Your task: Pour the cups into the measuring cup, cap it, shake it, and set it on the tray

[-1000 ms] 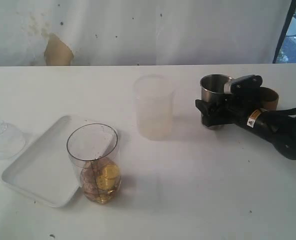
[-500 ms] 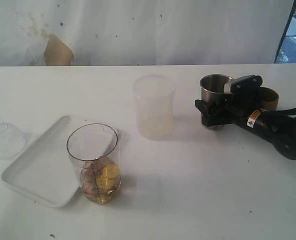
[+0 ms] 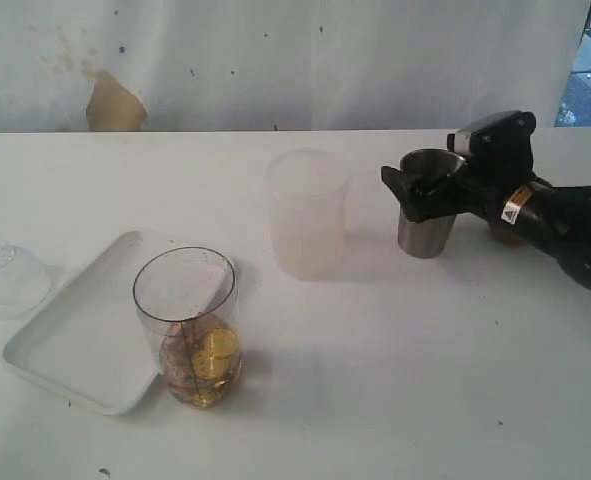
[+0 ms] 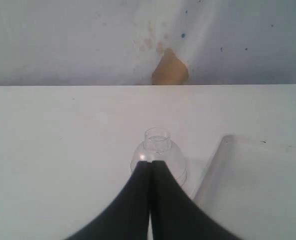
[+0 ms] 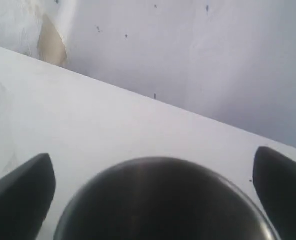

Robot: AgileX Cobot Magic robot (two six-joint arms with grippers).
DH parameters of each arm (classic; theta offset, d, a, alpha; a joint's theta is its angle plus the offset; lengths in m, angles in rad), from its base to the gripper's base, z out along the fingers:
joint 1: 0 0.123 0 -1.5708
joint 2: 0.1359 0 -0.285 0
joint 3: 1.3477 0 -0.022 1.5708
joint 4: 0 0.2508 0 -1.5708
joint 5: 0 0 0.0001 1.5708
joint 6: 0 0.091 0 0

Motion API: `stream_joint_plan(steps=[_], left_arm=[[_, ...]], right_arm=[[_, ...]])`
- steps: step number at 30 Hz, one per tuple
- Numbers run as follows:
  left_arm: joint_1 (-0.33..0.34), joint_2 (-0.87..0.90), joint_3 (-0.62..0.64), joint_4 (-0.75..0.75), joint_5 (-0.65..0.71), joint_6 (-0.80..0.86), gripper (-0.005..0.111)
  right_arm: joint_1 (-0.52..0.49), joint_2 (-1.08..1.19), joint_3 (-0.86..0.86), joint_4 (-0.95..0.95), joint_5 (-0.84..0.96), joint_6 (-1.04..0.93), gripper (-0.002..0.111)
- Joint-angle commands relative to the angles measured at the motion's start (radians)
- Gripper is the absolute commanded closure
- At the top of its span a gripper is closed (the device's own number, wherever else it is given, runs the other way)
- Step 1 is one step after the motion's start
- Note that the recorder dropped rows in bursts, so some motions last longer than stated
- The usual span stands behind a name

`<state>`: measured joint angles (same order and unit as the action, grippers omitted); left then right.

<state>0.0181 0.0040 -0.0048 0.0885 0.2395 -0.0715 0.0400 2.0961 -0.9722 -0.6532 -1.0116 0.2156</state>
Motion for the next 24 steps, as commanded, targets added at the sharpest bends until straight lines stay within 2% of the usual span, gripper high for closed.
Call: stream_joint_plan(steps=[1,10,13,17,19,22,24], left_arm=[[-0.009,-0.004,0.005,-0.006,-0.004,0.001,0.107],[-0.009,-0.004,0.005,-0.006,-0.004,0.001,0.107],[-0.009,-0.004,0.005,-0.006,-0.004,0.001,0.107],[-0.009,-0.004,0.005,-0.006,-0.004,0.001,0.107],[-0.009,-0.004,0.005,-0.006,-0.004,0.001,0.107],[-0.009,-0.004,0.005,-0.006,-0.004,0.001,0.107],[-0.009,-0.004,0.005,-0.006,-0.004,0.001,0.107]], right_arm=[[-0.002,-0.052,-0.003,-0.058,0.036,0.017,0.003],[-0.002,-0.153,-0.003,-0.13,0.069,0.119,0.003],[-0.002,-0.263,-0.003,-0.228,0.075,0.296,0.003],[-0.002,-0.373,-0.003,-0.365,0.077,0.424,0.003],[-0.002,-0.463,-0.003,-0.434,0.143,0.537,0.007],[-0.002,-0.56,-0.003,-0.478,0.243,0.608,0.021],[-0.002,-0.683,-0.003,-0.536,0.326,0.802,0.059]])
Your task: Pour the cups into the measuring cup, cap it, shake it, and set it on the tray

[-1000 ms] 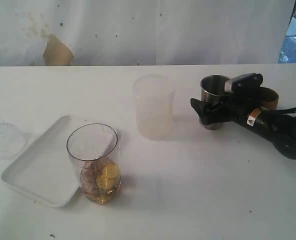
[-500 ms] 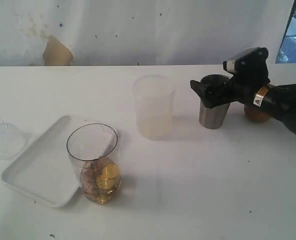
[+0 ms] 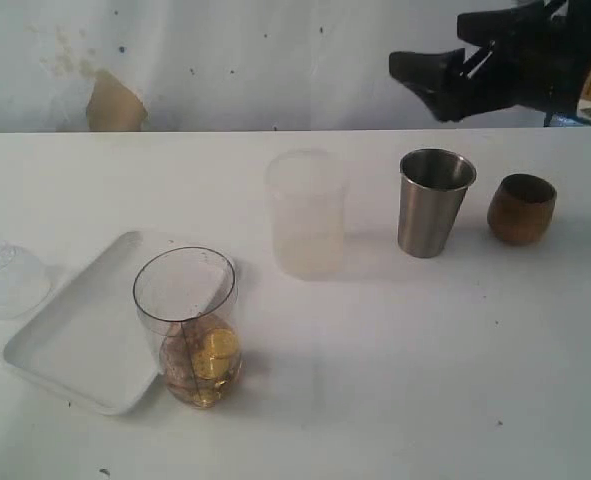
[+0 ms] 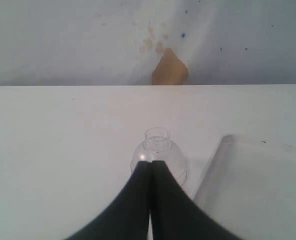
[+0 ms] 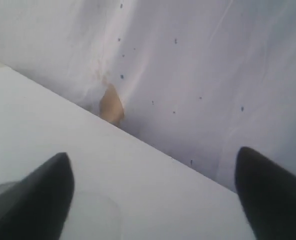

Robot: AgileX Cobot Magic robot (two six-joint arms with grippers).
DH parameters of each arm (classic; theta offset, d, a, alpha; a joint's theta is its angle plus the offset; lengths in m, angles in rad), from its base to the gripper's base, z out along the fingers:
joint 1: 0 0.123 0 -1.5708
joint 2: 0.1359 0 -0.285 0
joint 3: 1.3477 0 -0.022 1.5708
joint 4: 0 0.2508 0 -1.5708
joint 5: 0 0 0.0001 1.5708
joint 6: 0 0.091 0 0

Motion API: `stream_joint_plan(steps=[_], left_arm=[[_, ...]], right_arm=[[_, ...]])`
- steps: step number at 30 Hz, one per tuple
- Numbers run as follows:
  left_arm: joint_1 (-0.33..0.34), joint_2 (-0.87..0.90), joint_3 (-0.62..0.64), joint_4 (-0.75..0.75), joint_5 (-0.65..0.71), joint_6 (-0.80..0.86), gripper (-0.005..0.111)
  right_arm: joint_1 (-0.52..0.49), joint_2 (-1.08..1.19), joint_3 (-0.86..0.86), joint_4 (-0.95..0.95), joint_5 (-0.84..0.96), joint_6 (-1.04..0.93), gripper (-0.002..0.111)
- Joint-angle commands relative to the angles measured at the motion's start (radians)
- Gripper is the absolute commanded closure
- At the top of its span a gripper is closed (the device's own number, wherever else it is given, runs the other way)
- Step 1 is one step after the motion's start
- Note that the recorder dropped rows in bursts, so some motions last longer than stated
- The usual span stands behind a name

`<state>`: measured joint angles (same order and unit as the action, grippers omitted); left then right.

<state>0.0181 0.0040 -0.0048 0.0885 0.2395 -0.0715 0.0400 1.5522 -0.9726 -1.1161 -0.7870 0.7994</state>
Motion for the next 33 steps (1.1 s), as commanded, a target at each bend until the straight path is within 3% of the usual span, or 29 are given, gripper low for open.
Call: stream_joint_plan(steps=[1,2,4,9,21,33], left_arm=[[-0.009,-0.004,0.005,-0.006,-0.004,0.001,0.107],[-0.009,-0.004,0.005,-0.006,-0.004,0.001,0.107],[-0.009,-0.004,0.005,-0.006,-0.004,0.001,0.107],[-0.009,-0.004,0.005,-0.006,-0.004,0.001,0.107],[-0.009,-0.004,0.005,-0.006,-0.004,0.001,0.107],[-0.009,-0.004,0.005,-0.006,-0.004,0.001,0.107]], right_arm=[[-0.002,-0.173,-0.003,-0.103,0.101,0.28,0.07],[-0.002,-0.234,-0.003,-0.173,0.097,0.369,0.089],[-0.002,-0.338,-0.003,-0.276,0.09,0.485,0.108],[-0.002,-0.569,0.013,-0.628,0.089,0.894,0.108],[-0.002,-1.137,0.337,-0.628,0.188,0.944,0.108],[-0.002,-1.482,0.385,-0.628,0.196,0.985,0.108]])
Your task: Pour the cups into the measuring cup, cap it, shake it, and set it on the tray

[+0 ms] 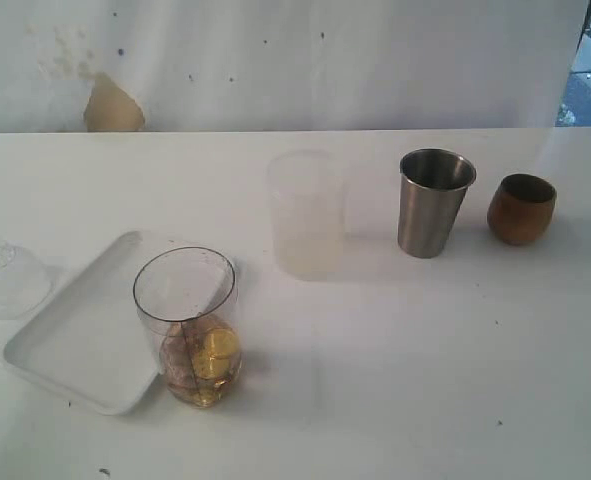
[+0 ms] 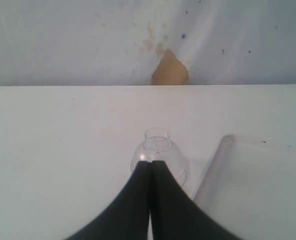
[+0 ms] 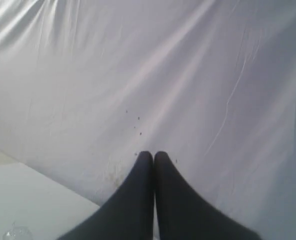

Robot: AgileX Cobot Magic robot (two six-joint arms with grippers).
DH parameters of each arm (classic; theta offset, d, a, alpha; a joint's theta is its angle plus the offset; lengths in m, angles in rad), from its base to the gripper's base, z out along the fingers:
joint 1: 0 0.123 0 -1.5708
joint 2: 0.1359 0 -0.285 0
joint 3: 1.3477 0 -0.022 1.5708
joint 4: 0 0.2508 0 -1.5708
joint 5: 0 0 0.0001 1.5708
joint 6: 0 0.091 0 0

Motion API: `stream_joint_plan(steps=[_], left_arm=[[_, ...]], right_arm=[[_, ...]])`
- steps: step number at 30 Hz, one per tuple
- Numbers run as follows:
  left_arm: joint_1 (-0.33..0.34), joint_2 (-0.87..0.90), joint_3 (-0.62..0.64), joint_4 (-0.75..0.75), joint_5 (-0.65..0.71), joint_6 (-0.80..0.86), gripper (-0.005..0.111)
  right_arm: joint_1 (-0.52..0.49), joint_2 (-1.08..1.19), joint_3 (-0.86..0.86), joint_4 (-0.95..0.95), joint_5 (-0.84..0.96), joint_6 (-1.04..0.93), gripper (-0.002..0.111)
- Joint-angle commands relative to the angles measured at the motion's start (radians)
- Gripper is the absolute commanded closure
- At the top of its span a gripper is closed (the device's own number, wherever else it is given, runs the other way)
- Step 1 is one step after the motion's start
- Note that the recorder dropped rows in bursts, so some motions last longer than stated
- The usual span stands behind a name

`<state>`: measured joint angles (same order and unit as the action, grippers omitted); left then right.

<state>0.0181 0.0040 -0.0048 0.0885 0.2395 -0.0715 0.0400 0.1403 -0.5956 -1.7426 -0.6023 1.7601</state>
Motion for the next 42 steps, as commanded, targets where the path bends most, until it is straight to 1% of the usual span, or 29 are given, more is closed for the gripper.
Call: stream_joint_plan(steps=[1,6,17,18,21,23,24,25,28,29,30,33,34,35,37,40,42], left_arm=[[-0.009,-0.004,0.005,-0.006,-0.004,0.001,0.107],[-0.009,-0.004,0.005,-0.006,-0.004,0.001,0.107],[-0.009,-0.004,0.005,-0.006,-0.004,0.001,0.107],[-0.009,-0.004,0.005,-0.006,-0.004,0.001,0.107],[-0.009,-0.004,0.005,-0.006,-0.004,0.001,0.107],[-0.009,-0.004,0.005,-0.006,-0.004,0.001,0.107],[-0.009,-0.004,0.005,-0.006,-0.004,0.001,0.107],[-0.009,-0.004,0.005,-0.006,-0.004,0.001,0.107],[-0.009,-0.004,0.005,-0.006,-0.004,0.001,0.107],[-0.009,-0.004,0.005,-0.006,-0.004,0.001,0.107],[-0.009,-0.004,0.005,-0.006,-0.004,0.001,0.107],[-0.009,-0.004,0.005,-0.006,-0.004,0.001,0.107],[-0.009,-0.004,0.005,-0.006,-0.004,0.001,0.107],[-0.009,-0.004,0.005,-0.006,-0.004,0.001,0.107],[-0.009,-0.004,0.005,-0.006,-0.004,0.001,0.107],[-0.009,-0.004,0.005,-0.006,-0.004,0.001,0.107],[-0.009,-0.004,0.005,-0.006,-0.004,0.001,0.107]], right_arm=[[-0.002,-0.085,0.008,-0.002,0.011,0.025,0.108],[-0.002,-0.139,0.008,-0.002,0.011,0.025,0.108],[-0.001,-0.14,0.01,0.017,0.009,0.009,0.108],[-0.001,-0.14,0.016,0.076,0.023,0.009,0.108],[-0.001,-0.14,0.038,0.412,0.053,-0.015,0.108],[-0.001,-0.14,0.068,0.658,0.095,-0.158,0.108],[-0.001,-0.14,0.084,0.765,0.103,-0.268,0.108],[-0.003,-0.14,0.112,0.929,0.097,-0.397,0.108],[-0.005,-0.14,0.182,1.252,0.03,-0.783,0.108],[-0.005,-0.14,0.201,1.307,0.006,-0.873,0.108],[-0.005,-0.14,0.24,1.363,-0.002,-1.06,0.108],[-0.005,-0.14,0.309,1.368,0.037,-1.298,0.108],[-0.005,-0.14,0.33,1.368,0.058,-1.349,0.108],[-0.005,-0.14,0.35,1.378,0.095,-1.404,0.108],[-0.005,-0.14,0.401,1.469,0.195,-1.501,0.108],[-0.005,-0.14,0.466,1.662,0.369,-1.69,0.108],[-0.005,-0.14,0.518,1.702,0.435,-1.799,0.108]])
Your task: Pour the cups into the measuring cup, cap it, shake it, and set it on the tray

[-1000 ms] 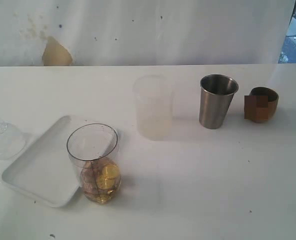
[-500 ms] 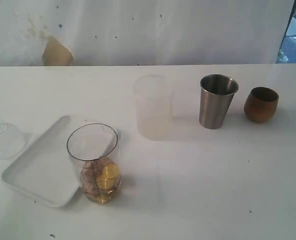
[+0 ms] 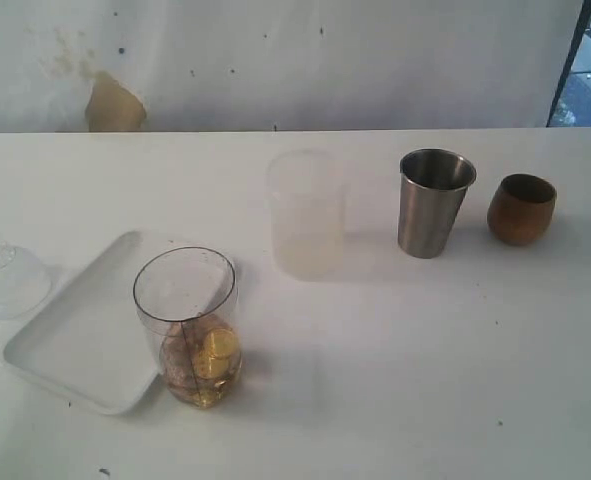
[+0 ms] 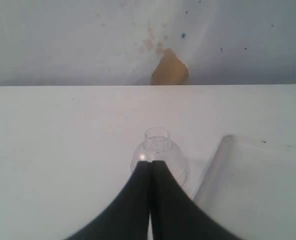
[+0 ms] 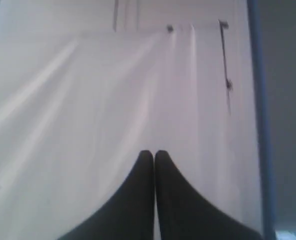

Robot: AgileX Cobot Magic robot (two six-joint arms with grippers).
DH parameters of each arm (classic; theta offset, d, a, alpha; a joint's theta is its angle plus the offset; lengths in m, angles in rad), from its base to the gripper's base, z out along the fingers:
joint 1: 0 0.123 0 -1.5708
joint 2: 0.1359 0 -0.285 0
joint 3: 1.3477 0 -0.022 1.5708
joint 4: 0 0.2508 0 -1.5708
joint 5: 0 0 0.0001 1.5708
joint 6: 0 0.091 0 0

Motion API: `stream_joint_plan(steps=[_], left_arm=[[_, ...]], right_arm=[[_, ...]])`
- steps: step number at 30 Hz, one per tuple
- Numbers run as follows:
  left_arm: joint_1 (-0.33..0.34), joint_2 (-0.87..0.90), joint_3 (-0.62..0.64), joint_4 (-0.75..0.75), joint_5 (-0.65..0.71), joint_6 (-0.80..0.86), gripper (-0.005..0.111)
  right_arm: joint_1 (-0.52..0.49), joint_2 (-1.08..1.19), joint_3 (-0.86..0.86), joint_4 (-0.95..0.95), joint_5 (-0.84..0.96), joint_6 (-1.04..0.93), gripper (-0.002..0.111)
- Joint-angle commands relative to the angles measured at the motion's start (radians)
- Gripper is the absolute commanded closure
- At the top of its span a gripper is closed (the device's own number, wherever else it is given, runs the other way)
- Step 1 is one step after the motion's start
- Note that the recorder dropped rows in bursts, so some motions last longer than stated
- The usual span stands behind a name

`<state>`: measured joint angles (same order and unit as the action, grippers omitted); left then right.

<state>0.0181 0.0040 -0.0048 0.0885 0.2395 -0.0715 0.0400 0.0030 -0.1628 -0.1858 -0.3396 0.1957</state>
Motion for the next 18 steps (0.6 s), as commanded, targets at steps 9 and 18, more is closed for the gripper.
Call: stream_joint_plan(steps=[9,18], left_arm=[[-0.009,-0.004,0.005,-0.006,-0.004,0.001,0.107],[-0.009,-0.004,0.005,-0.006,-0.004,0.001,0.107]], right_arm=[[-0.07,-0.003,0.163,0.141,0.352,-0.245,0.108],[-0.091,-0.003,0.163,0.139,0.644,-0.216,0.108]])
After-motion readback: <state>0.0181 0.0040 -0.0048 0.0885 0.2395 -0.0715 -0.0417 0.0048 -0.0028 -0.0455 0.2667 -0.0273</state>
